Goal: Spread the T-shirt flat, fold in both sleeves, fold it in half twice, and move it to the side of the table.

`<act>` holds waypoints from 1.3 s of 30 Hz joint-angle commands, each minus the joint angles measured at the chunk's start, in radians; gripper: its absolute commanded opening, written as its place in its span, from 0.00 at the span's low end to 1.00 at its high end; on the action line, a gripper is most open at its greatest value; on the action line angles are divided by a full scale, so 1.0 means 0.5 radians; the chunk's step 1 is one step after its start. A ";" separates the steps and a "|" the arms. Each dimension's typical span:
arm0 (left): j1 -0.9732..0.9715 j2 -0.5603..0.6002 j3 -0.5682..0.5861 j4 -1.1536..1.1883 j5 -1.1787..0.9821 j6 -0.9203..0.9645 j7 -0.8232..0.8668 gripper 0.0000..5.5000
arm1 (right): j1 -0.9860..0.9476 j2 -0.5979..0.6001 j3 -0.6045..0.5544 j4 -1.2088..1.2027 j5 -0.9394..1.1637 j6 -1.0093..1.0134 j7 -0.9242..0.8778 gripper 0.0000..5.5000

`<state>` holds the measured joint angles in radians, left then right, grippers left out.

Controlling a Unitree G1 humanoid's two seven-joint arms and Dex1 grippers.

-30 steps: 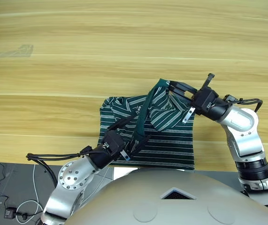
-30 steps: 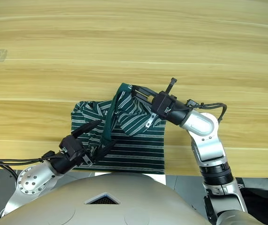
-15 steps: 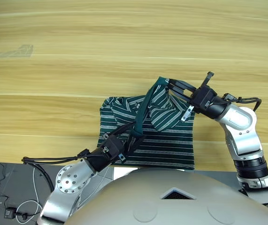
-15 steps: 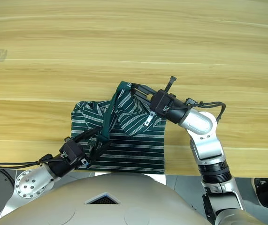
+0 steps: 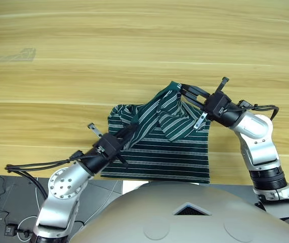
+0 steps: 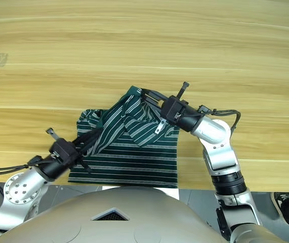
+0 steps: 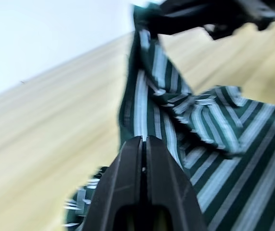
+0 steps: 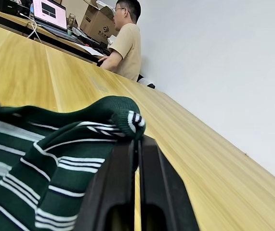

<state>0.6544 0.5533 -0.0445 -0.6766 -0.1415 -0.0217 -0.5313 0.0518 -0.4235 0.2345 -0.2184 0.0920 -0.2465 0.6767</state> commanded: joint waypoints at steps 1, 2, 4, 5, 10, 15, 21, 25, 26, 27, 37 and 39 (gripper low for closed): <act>-0.135 0.036 0.084 0.028 0.018 0.007 -0.017 0.00 | 0.000 -0.007 -0.056 0.038 -0.008 -0.050 -0.030 0.00; -0.180 0.039 0.092 0.040 0.026 0.003 -0.021 0.00 | 0.003 -0.006 -0.062 0.045 -0.002 -0.057 -0.031 0.00; -0.265 0.041 0.100 0.074 0.039 -0.009 -0.028 0.00 | -0.004 -0.001 -0.079 0.064 0.010 -0.070 -0.034 0.00; -0.327 0.040 0.101 0.101 0.044 -0.014 -0.030 0.00 | -0.015 -0.001 -0.095 0.072 0.017 -0.075 -0.037 0.00; -0.879 0.020 0.148 0.361 0.067 0.103 0.037 0.00 | -0.147 -0.027 -0.197 0.186 0.088 -0.090 -0.002 0.00; -2.070 0.063 0.085 1.166 0.310 0.262 0.147 0.00 | -0.967 -0.005 -0.442 1.045 0.087 -0.180 -0.168 0.00; -3.808 -0.175 -0.253 3.055 0.853 -0.083 0.672 0.00 | -2.327 -0.067 -0.436 2.432 -0.221 -0.312 -0.741 0.00; -4.165 -0.165 -0.281 3.268 0.907 -0.259 0.805 0.00 | -2.603 -0.140 -0.424 2.597 -0.284 -0.437 -0.808 0.00; -4.189 -0.145 -0.280 3.285 0.909 -0.309 0.810 0.00 | -2.619 -0.153 -0.430 2.613 -0.287 -0.487 -0.805 0.00; -4.195 -0.126 -0.276 3.302 0.909 -0.355 0.810 0.00 | -2.624 -0.166 -0.439 2.629 -0.284 -0.532 -0.797 0.00; -3.232 0.058 -0.406 2.579 0.863 -0.708 0.239 0.00 | -2.100 -0.112 -0.313 2.428 -0.289 -0.994 -0.315 0.00; -2.722 0.153 -0.432 2.053 0.823 -0.657 0.080 0.00 | -1.732 -0.127 -0.209 2.077 -0.205 -1.022 -0.048 0.00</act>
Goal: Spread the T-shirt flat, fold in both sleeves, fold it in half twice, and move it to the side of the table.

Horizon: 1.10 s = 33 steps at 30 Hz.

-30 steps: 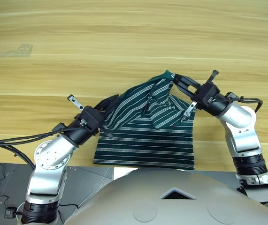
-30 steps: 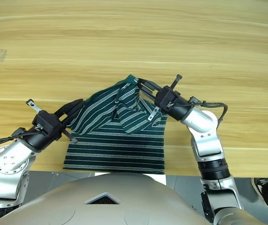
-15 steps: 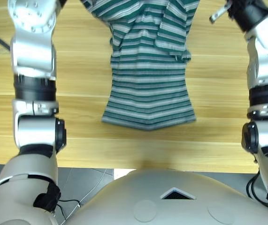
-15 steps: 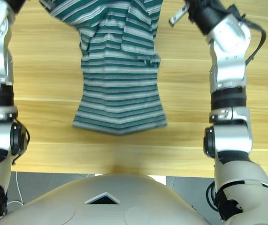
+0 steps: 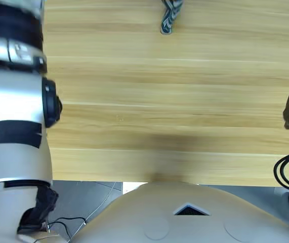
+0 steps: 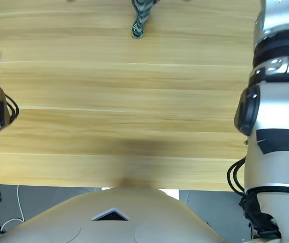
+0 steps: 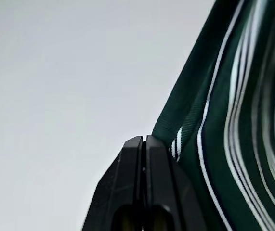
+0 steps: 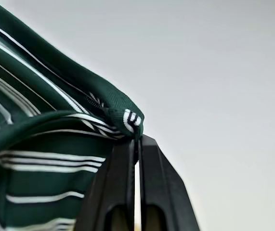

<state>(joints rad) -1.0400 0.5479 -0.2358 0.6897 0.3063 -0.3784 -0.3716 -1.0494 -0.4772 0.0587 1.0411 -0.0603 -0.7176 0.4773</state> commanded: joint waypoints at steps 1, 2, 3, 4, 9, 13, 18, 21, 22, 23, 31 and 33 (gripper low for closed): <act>0.890 0.202 -0.059 -0.916 -0.086 0.090 -0.306 0.00 | 0.656 -0.045 0.195 -0.635 0.153 -0.055 0.476 0.00; 1.114 0.239 -0.076 -1.131 -0.108 0.115 -0.365 0.00 | 0.847 -0.075 0.244 -0.828 0.215 -0.005 0.587 0.00; 1.300 0.277 -0.086 -1.320 -0.129 0.140 -0.425 0.00 | 0.992 -0.105 0.279 -0.988 0.264 0.052 0.676 0.00; 1.478 0.331 -0.095 -1.479 -0.126 0.154 -0.476 0.00 | 1.101 -0.133 0.308 -1.099 0.287 0.094 0.742 0.00; 1.839 0.440 0.094 -1.928 -0.111 0.328 -0.554 0.00 | 1.344 -0.164 0.312 -1.460 0.347 0.321 0.850 0.00; 2.003 0.496 0.119 -2.127 -0.054 0.357 -0.611 0.00 | 1.439 -0.142 0.466 -1.726 0.270 0.421 0.951 0.00; 2.130 0.494 0.050 -2.244 0.055 0.329 -0.651 0.00 | 1.338 0.027 0.618 -1.706 0.097 0.390 0.902 0.00; 2.161 0.488 -0.005 -2.209 0.117 0.299 -0.658 0.00 | 1.190 0.143 0.707 -1.517 -0.030 0.362 0.894 0.00; 2.172 0.501 -0.018 -2.191 0.153 0.277 -0.656 0.00 | 1.134 0.183 0.727 -1.442 -0.060 0.354 0.886 0.00; 2.173 0.508 -0.027 -2.168 0.182 0.258 -0.650 0.00 | 1.089 0.216 0.739 -1.376 -0.083 0.342 0.875 0.00; 2.209 0.495 -0.015 -2.096 0.222 0.203 -0.607 0.00 | 0.798 0.396 0.805 -0.727 -0.382 0.112 0.611 0.08; 2.213 0.501 0.015 -2.103 0.211 0.208 -0.605 0.00 | 0.752 0.401 0.793 -0.567 -0.435 0.073 0.528 0.15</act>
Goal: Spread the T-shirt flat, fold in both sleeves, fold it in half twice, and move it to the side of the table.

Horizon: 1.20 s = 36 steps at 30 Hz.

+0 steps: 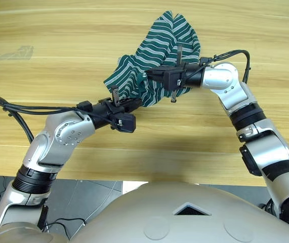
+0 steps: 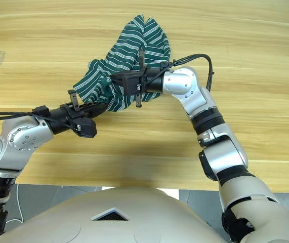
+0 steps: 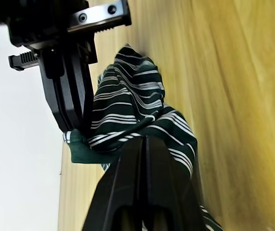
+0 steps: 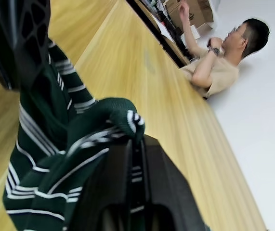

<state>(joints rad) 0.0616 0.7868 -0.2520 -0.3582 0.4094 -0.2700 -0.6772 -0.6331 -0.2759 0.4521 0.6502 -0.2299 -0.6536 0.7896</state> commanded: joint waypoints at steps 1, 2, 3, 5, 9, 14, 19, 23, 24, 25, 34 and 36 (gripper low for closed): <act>0.006 0.022 0.051 -0.003 0.006 -0.009 0.007 0.00 | -0.107 0.002 -0.006 0.289 -0.117 -0.073 -0.148 0.17; 0.000 0.016 0.045 0.010 0.016 -0.015 0.010 0.00 | -0.137 0.003 -0.017 0.359 -0.150 -0.097 -0.220 0.20; -0.003 0.008 0.035 0.025 0.028 -0.023 0.014 0.00 | -0.167 -0.004 -0.014 0.436 -0.207 -0.120 -0.321 0.23; 0.003 0.000 0.022 0.043 0.037 -0.031 0.012 0.00 | -0.202 0.006 -0.032 0.561 -0.256 -0.143 -0.471 0.31; 0.029 -0.012 0.024 0.081 0.044 -0.044 0.039 0.00 | -0.178 0.002 -0.115 0.627 -0.137 -0.216 -0.470 0.40; 0.088 -0.029 0.000 0.105 0.073 -0.052 0.080 0.00 | 0.103 -0.087 -0.405 0.153 0.563 -0.032 -0.008 0.40; 0.127 -0.046 0.008 0.080 0.075 -0.037 0.096 0.00 | 0.606 -0.376 -0.454 -0.613 0.794 0.183 0.235 0.40; 0.145 -0.053 0.005 0.068 0.076 -0.034 0.099 0.00 | 0.865 -0.476 -0.441 -0.927 0.717 0.281 0.210 0.40; 0.147 -0.054 0.003 0.069 0.076 -0.035 0.100 0.00 | 0.925 -0.482 -0.421 -0.960 0.672 0.284 0.196 0.40; 0.151 -0.053 0.002 0.068 0.077 -0.036 0.102 0.00 | 0.966 -0.481 -0.403 -0.974 0.625 0.280 0.178 0.40; 0.151 -0.057 -0.005 0.088 0.088 -0.050 0.114 0.00 | 0.890 -0.367 -0.328 -0.754 0.348 0.179 0.015 0.40; 0.143 -0.064 -0.026 0.097 0.096 -0.058 0.112 0.00 | 0.851 -0.365 -0.337 -0.615 0.312 0.136 -0.022 0.40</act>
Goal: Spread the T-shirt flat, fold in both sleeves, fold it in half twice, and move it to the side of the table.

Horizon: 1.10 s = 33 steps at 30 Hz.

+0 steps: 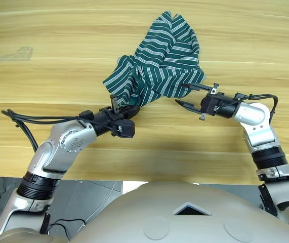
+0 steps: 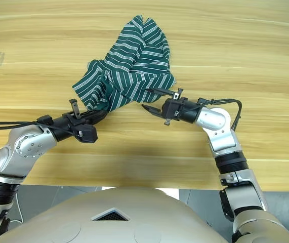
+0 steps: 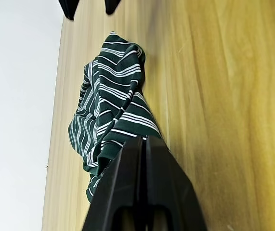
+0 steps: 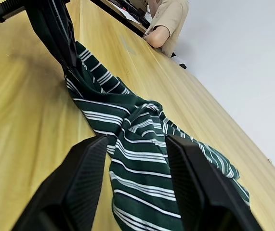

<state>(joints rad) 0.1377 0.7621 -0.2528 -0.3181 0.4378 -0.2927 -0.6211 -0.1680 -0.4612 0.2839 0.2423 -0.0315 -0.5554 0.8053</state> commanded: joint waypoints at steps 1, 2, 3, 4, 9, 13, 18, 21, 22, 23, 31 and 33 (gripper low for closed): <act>-0.014 -0.019 -0.031 0.022 0.043 -0.015 0.003 0.00 | -0.105 0.005 -0.007 0.278 -0.104 -0.085 -0.074 0.40; -0.016 -0.023 -0.034 0.026 0.043 -0.017 0.006 0.00 | -0.127 0.005 -0.010 0.340 -0.120 -0.108 -0.091 0.40; -0.018 -0.026 -0.034 0.028 0.044 -0.019 0.008 0.00 | -0.147 0.005 -0.010 0.400 -0.133 -0.122 -0.102 0.40; -0.018 -0.030 -0.033 0.031 0.048 -0.021 0.012 0.00 | -0.172 0.005 -0.003 0.461 -0.151 -0.139 -0.109 0.40; -0.030 -0.045 -0.039 0.054 0.063 -0.033 0.019 0.00 | -0.165 -0.011 0.084 0.586 -0.271 -0.203 -0.095 0.40; -0.028 -0.048 -0.037 0.067 0.070 -0.039 0.026 0.00 | -0.169 -0.009 0.107 0.616 -0.289 -0.217 -0.106 0.40; -0.034 -0.048 -0.040 0.093 0.085 -0.050 0.040 0.00 | -0.163 0.003 0.129 0.617 -0.297 -0.223 -0.109 0.40; -0.039 -0.053 -0.048 0.107 0.088 -0.057 0.046 0.00 | -0.204 0.025 0.120 0.669 -0.314 -0.242 -0.167 0.31; -0.038 -0.054 -0.049 0.109 0.092 -0.059 0.052 0.00 | -0.225 0.032 0.122 0.695 -0.341 -0.250 -0.200 0.28; -0.038 -0.055 -0.049 0.111 0.096 -0.061 0.056 0.00 | -0.241 0.039 0.126 0.718 -0.366 -0.260 -0.231 0.23; -0.043 -0.080 -0.066 0.140 0.122 -0.087 0.071 0.00 | -0.308 0.095 0.186 0.882 -0.506 -0.315 -0.375 0.01; -0.042 -0.083 -0.072 0.146 0.128 -0.089 0.076 0.00 | -0.307 0.094 0.195 0.899 -0.516 -0.329 -0.382 0.01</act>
<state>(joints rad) 0.1301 0.7237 -0.2835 -0.2573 0.4872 -0.3317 -0.5875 -0.3154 -0.4110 0.3698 0.6737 -0.2658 -0.7141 0.6157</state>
